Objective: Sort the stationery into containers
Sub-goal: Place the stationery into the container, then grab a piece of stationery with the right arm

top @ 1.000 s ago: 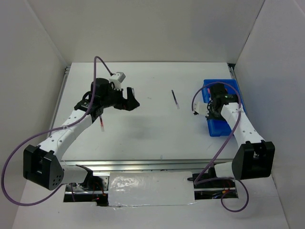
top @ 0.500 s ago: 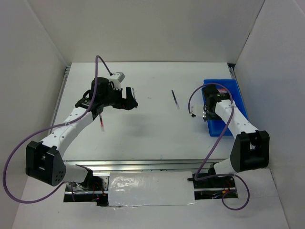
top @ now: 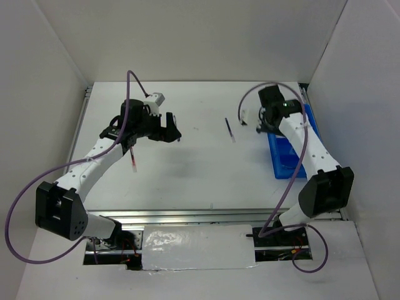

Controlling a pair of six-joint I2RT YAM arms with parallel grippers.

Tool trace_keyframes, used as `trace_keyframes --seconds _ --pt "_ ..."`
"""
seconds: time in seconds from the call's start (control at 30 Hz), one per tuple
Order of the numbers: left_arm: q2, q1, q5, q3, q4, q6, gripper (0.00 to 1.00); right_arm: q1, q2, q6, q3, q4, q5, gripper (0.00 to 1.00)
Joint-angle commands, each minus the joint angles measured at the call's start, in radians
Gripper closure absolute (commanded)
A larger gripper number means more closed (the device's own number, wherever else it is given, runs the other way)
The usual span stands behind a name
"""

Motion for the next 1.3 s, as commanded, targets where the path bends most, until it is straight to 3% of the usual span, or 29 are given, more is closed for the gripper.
trace_keyframes --seconds 0.0,0.07,0.1,0.2,0.27,0.4,0.7,1.07,1.27 --pt "0.003 0.009 0.006 0.030 0.038 0.004 0.01 0.079 0.061 0.256 0.407 -0.005 -0.153 0.67" --pt "0.003 0.014 0.004 0.030 0.041 -0.004 0.01 0.097 0.214 0.398 0.589 -0.115 -0.225 0.70" --pt "0.000 0.015 0.001 0.032 0.043 -0.009 0.01 0.110 0.269 0.534 0.760 -0.150 -0.295 0.73" --pt "-0.005 0.026 -0.006 0.030 0.041 -0.021 0.01 0.124 0.490 0.792 0.986 -0.230 -0.352 0.75" --pt "-0.011 0.038 -0.008 0.029 0.033 -0.026 0.01 0.131 0.613 0.895 1.027 -0.234 -0.415 0.75" --pt "-0.034 0.061 -0.009 0.009 0.026 -0.023 0.01 0.139 0.693 1.081 0.925 -0.157 -0.454 0.72" --pt "-0.039 0.121 0.029 -0.036 0.044 -0.038 0.01 0.125 0.819 1.123 0.905 -0.063 -0.509 0.57" --pt "-0.020 0.150 0.050 -0.046 0.044 -0.033 0.01 0.098 0.911 1.107 0.905 -0.014 -0.518 0.57" --pt "-0.014 0.155 0.061 -0.063 0.063 -0.047 0.01 0.082 0.931 1.104 0.894 0.020 -0.500 0.48"
